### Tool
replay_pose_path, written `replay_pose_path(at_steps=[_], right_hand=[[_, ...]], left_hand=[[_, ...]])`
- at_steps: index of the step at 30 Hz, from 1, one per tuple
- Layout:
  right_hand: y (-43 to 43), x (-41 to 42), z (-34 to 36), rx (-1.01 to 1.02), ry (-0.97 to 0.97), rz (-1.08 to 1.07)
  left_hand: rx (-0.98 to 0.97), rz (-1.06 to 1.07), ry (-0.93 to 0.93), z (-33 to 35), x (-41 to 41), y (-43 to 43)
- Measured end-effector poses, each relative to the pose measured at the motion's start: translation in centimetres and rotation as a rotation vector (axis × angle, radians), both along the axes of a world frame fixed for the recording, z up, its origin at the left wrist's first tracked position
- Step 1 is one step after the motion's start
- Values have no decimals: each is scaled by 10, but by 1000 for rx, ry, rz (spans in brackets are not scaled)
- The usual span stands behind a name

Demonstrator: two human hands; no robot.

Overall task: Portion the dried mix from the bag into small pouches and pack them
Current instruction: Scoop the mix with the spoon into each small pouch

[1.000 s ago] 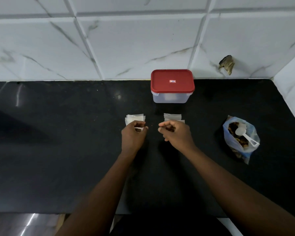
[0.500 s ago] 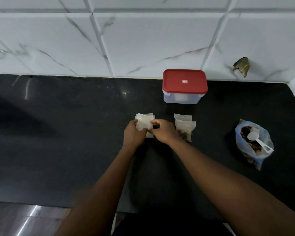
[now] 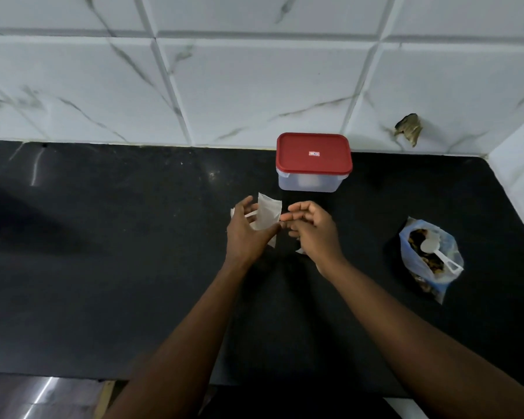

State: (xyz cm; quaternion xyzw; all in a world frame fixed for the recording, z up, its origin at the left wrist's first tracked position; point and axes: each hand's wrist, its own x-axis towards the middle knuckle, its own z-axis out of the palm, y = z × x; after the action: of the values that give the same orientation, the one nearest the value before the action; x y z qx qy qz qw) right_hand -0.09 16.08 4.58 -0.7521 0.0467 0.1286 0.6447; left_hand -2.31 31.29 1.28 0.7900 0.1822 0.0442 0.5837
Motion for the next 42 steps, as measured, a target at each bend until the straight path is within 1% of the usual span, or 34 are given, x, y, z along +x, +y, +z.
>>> replay_pose_path(at_steps=[3, 7, 9, 14, 20, 24, 28, 31, 34, 36, 40, 42], right_hand=[[-28, -5, 7, 18, -31, -24], [-72, -2, 11, 16, -59, -113], [-94, 1, 15, -13, -59, -94], [-139, 0, 31, -101, -13, 33], [-177, -7, 37, -66, -5, -29], [-198, -10, 36, -73, -2, -36], [-216, -11, 33, -130, -18, -73], [-225, -13, 31, -240, -109, -76], [-233, -13, 27, -327, -202, -22], [-236, -14, 25, -355, -228, -1], [-241, -12, 27, -484, -230, 110], [-241, -10, 31, -520, -161, 164]], left_hand=[[3, -61, -64, 5, 3, -21], [31, -195, -136, 8, 1, -52], [86, -266, -157, 10, -2, -68], [209, -407, -215, 16, -4, -108], [275, -540, -249, 19, -2, -153], [267, -534, -285, 16, 0, -176], [268, -560, -319, 17, 1, -192], [269, -562, -348, 19, 2, -202], [297, -567, -368, 20, 3, -209], [315, -572, -381, 19, 5, -212], [359, -585, -400, 18, 9, -217], [373, -593, -401, 16, 11, -219]])
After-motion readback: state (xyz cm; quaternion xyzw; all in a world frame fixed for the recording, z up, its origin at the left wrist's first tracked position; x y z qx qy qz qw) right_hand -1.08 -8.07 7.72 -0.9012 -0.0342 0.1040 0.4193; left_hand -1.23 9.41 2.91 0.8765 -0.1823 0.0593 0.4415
